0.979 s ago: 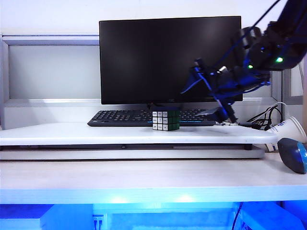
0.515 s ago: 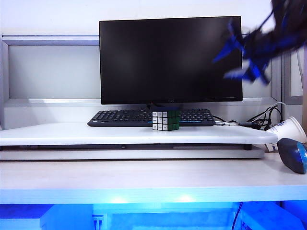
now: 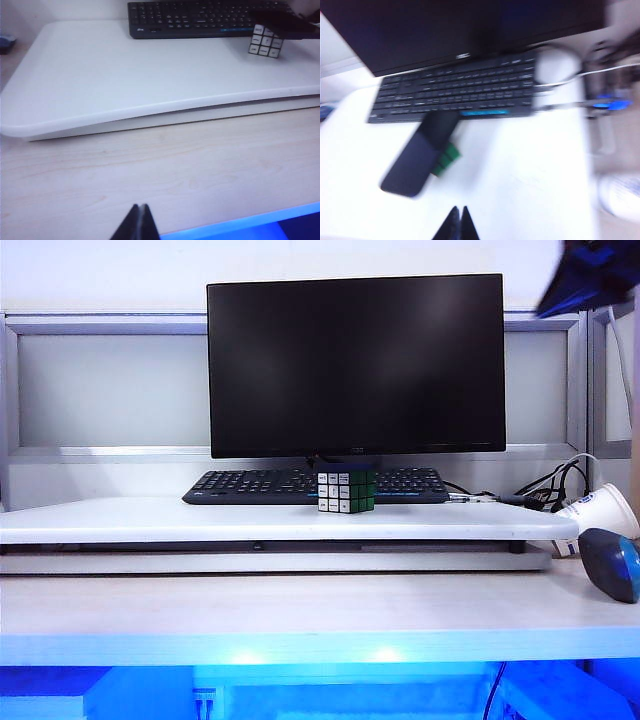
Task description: Put the phone on top of the Rubik's Cube.
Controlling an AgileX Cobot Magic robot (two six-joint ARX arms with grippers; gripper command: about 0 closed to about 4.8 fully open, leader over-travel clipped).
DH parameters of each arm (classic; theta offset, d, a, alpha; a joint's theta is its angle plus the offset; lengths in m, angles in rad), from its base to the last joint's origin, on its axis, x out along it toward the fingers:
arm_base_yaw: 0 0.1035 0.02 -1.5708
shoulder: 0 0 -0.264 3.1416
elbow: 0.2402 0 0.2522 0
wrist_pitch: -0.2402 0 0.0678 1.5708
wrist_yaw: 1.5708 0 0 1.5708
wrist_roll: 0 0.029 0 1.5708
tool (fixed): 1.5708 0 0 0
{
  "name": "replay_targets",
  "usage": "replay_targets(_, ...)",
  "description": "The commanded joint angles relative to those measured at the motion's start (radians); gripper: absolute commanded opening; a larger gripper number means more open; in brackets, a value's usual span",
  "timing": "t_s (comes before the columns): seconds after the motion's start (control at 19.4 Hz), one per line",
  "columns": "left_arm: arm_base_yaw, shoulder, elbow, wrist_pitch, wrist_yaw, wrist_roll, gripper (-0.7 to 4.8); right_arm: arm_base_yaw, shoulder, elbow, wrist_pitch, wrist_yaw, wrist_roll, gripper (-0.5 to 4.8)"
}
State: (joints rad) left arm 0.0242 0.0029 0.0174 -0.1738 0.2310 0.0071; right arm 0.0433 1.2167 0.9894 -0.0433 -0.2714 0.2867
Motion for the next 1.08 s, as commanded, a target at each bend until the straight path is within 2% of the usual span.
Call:
replay_targets(0.05, 0.001, 0.0, 0.001, -0.011, -0.038, 0.005, -0.05, 0.0, -0.134, -0.126, 0.019, 0.078, -0.036, -0.08)
replay_targets(0.26, 0.001, 0.0, 0.001, -0.012, -0.059, 0.004, -0.05, -0.001, -0.354, -0.32, 0.018, 0.169, -0.071, -0.08)
replay_targets(0.46, 0.001, 0.0, 0.001, -0.012, -0.051, 0.004, -0.05, 0.0, -0.579, -0.494, 0.017, 0.149, -0.137, -0.08)
replay_targets(0.82, 0.0, 0.0, 0.001, -0.012, -0.051, 0.003, -0.04, 0.0, -0.896, -0.755, -0.064, 0.082, -0.138, -0.08)
replay_targets(1.08, 0.001, 0.0, 0.001, -0.013, -0.06, 0.004, -0.05, 0.0, -1.004, -0.847, -0.098, 0.081, -0.138, -0.08)
